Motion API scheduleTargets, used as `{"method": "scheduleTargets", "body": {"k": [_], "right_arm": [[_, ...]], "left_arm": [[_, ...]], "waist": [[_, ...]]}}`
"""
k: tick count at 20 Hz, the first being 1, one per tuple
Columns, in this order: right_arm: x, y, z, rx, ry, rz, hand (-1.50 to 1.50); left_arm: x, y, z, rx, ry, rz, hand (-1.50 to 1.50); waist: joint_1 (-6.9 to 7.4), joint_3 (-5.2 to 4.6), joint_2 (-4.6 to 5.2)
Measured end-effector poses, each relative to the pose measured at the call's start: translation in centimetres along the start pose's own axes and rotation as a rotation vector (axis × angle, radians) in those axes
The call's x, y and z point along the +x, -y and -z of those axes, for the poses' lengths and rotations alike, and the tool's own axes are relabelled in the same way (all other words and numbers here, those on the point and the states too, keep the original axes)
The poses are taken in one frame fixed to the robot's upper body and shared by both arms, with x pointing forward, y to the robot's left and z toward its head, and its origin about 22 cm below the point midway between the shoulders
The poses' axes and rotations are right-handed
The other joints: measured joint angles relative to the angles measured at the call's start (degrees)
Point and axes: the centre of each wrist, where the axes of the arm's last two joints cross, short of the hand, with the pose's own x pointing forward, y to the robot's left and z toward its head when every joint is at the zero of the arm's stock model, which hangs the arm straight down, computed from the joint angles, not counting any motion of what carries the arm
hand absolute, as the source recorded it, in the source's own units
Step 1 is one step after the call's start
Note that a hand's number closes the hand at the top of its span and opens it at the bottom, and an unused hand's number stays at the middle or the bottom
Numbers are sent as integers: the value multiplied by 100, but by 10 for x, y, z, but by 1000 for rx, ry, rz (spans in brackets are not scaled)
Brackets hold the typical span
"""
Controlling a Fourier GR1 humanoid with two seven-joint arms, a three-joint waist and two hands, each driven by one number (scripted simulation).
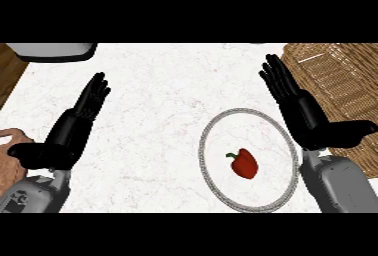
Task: Pick the bell pepper from the placemat and place it in the basket
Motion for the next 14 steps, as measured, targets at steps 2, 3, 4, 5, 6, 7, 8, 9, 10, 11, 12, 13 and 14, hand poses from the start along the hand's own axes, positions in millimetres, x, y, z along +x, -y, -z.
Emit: {"method": "scheduleTargets", "body": {"k": [2,3,4,5,6,7,8,9,10,11,12,13,14], "right_arm": [[0,-1,8,76,24,36,150],[2,-5,14,133,46,69,150],[5,-10,20,199,73,103,150],[9,-16,26,270,105,137,150],[13,-23,32,343,136,173,150],[27,-29,38,449,199,133,150],[34,-38,40,564,241,105,-150],[40,-47,41,674,287,79,-150],[45,-54,39,770,335,53,-150],[48,-61,36,855,379,31,-150],[45,-68,30,924,410,24,-150],[39,-73,21,972,440,29,-150],[34,-78,12,1014,468,30,-150]], "left_arm": [[-4,-5,1,18,-27,6,0],[-5,-8,2,25,-44,8,0],[-9,-11,2,37,-69,10,0],[-12,-16,2,51,-95,18,0],[-14,-21,2,66,-119,24,0],[-18,-22,0,69,-149,19,0],[-21,-23,-1,74,-177,17,0],[-24,-25,-1,80,-203,13,0],[-28,-28,-3,91,-231,12,0],[-32,-31,-5,106,-258,10,0],[-34,-36,-4,122,-281,11,0],[-37,-41,-6,136,-303,9,0],[-39,-46,-7,151,-319,8,0]], "waist": [[87,6,24],[165,11,52],[253,15,84],[357,20,121],[471,27,153],[558,25,155],[615,24,161],[635,26,159],[613,27,148],[555,28,132],[497,28,121],[426,27,105],[351,26,88]]}}
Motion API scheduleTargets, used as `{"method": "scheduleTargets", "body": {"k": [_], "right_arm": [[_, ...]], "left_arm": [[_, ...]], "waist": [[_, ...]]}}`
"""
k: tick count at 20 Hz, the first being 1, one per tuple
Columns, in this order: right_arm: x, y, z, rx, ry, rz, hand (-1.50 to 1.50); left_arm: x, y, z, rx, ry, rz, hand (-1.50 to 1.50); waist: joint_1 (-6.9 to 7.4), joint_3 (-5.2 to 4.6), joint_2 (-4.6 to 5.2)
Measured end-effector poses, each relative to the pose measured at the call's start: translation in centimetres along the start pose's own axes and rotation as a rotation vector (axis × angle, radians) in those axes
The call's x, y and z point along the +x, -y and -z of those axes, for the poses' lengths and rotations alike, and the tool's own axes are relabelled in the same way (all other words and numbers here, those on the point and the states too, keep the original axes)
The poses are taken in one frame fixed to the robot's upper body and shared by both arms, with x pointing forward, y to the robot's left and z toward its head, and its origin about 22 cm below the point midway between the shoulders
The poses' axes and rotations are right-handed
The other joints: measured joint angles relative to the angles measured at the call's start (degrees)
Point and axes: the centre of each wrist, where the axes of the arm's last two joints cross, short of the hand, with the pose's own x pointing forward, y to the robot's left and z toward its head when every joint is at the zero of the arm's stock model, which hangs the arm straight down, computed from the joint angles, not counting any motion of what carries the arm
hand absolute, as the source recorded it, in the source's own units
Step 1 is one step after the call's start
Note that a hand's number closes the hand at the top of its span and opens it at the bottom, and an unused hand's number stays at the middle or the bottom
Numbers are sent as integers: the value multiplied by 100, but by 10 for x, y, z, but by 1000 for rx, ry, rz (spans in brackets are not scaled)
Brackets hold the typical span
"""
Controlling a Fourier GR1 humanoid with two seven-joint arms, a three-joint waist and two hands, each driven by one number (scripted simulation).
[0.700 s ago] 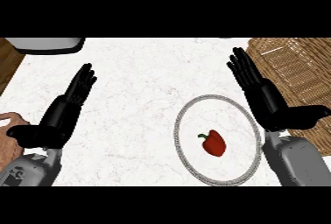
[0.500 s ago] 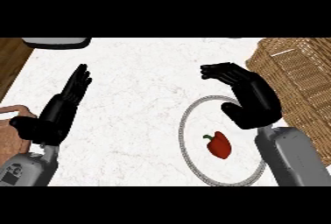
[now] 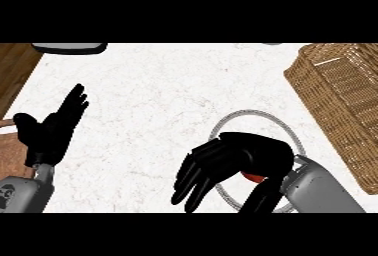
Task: Pick the bell pepper from the placemat and place it in the basket
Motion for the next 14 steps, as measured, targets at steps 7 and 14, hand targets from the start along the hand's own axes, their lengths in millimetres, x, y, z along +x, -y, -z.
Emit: {"method": "scheduleTargets", "body": {"k": [7,14], "right_arm": [[14,-29,-10,116,-49,-120,-150],[75,16,8,231,-312,-533,-150]], "left_arm": [[-12,-20,2,42,-57,-13,0],[-11,-25,3,54,-76,-13,0]], "waist": [[-236,-21,-79],[-304,-36,-132]]}}
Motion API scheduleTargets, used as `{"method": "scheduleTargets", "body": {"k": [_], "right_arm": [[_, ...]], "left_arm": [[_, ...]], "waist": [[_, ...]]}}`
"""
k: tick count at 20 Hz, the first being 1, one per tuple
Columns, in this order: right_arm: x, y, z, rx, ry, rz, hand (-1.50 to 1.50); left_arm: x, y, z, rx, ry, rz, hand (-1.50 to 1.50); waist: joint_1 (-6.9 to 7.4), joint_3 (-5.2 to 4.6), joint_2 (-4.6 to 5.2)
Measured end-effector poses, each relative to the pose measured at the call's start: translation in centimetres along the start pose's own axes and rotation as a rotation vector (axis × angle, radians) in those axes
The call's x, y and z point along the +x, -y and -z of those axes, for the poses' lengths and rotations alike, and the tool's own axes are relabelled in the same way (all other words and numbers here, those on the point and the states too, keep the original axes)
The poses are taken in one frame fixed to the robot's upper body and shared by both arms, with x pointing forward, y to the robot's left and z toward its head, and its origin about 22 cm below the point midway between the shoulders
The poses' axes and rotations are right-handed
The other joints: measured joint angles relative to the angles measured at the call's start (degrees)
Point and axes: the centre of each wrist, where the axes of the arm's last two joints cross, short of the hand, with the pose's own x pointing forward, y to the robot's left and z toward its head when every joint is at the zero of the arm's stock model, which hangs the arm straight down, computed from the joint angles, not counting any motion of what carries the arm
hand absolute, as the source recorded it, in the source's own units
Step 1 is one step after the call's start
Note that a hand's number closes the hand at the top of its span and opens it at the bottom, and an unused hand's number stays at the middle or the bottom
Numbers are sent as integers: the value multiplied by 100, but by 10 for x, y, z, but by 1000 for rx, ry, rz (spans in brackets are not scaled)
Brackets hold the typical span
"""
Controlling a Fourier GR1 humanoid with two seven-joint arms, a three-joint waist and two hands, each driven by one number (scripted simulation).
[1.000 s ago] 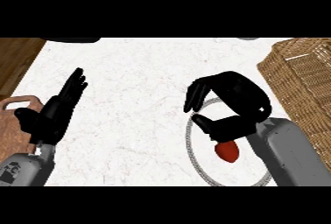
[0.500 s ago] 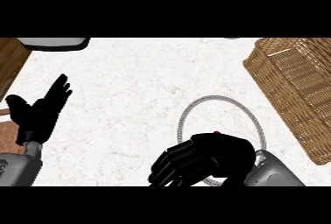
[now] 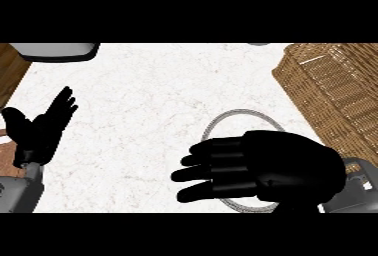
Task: Pick the bell pepper from the placemat and place it in the basket
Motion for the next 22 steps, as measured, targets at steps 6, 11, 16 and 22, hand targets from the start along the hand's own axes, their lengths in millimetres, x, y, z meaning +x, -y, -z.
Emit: {"method": "scheduleTargets", "body": {"k": [6,11,16,22], "right_arm": [[21,67,-3,28,-228,-204,-150],[21,101,-6,209,-322,-208,-150],[8,120,-25,266,-363,-157,-150],[-10,122,-54,216,-369,-64,-150]], "left_arm": [[-2,5,1,-11,0,-1,0],[3,3,5,-15,9,5,0],[0,2,5,-14,9,4,0],[3,2,6,-19,14,2,0]], "waist": [[39,-3,18],[74,0,38],[98,9,61],[104,15,74]]}}
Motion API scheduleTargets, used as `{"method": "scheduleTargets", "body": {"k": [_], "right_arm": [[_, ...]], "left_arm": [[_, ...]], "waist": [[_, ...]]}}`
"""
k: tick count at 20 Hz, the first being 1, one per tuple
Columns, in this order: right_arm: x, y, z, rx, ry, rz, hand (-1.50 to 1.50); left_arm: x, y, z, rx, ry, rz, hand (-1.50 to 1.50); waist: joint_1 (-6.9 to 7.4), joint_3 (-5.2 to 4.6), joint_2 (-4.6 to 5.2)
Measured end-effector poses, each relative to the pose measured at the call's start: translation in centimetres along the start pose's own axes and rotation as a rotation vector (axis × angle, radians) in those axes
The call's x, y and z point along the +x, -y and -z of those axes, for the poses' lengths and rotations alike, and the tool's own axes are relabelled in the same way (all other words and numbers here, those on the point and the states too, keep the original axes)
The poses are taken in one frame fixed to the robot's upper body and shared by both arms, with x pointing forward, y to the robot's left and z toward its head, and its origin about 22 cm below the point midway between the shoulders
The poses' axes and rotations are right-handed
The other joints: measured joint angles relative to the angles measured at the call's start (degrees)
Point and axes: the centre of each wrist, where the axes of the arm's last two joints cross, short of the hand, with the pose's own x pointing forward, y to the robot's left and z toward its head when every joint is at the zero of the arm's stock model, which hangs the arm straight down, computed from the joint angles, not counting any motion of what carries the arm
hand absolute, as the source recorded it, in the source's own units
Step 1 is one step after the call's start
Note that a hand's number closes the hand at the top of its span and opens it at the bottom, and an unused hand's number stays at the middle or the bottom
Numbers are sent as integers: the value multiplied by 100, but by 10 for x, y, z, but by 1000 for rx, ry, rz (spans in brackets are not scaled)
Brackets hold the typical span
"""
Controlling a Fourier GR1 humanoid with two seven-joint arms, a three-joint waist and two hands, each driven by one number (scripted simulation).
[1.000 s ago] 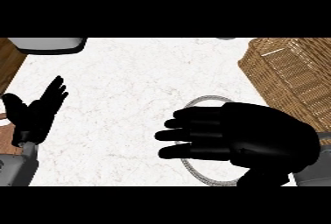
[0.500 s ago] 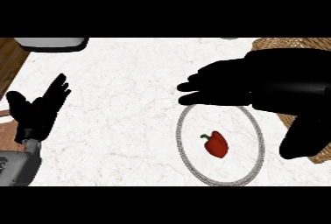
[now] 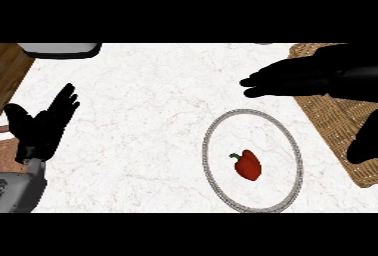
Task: Pick the bell pepper from the placemat and place it in the basket
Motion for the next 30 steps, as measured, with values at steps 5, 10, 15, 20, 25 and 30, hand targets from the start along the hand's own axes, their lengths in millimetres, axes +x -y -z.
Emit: {"method": "scheduleTargets", "body": {"k": [5,10,15,20,25,30], "right_arm": [[-21,-18,-10,-52,17,58,-150],[-42,-57,1,-67,34,86,-150],[-61,-97,24,-106,72,105,-150],[-78,-138,49,-129,118,159,-150],[-88,-171,73,-107,127,176,-150],[-98,-190,86,-42,95,139,-150]], "left_arm": [[3,-3,2,-1,0,-3,0],[1,2,5,-3,5,-6,0],[1,3,2,-11,-3,-5,0],[5,-2,4,-5,-1,-4,0],[1,1,5,-3,-6,-3,0],[2,1,7,2,-2,-1,0]], "waist": [[7,4,9],[14,5,17],[33,5,10],[29,1,6],[4,-1,-3],[-8,-2,-9]]}}
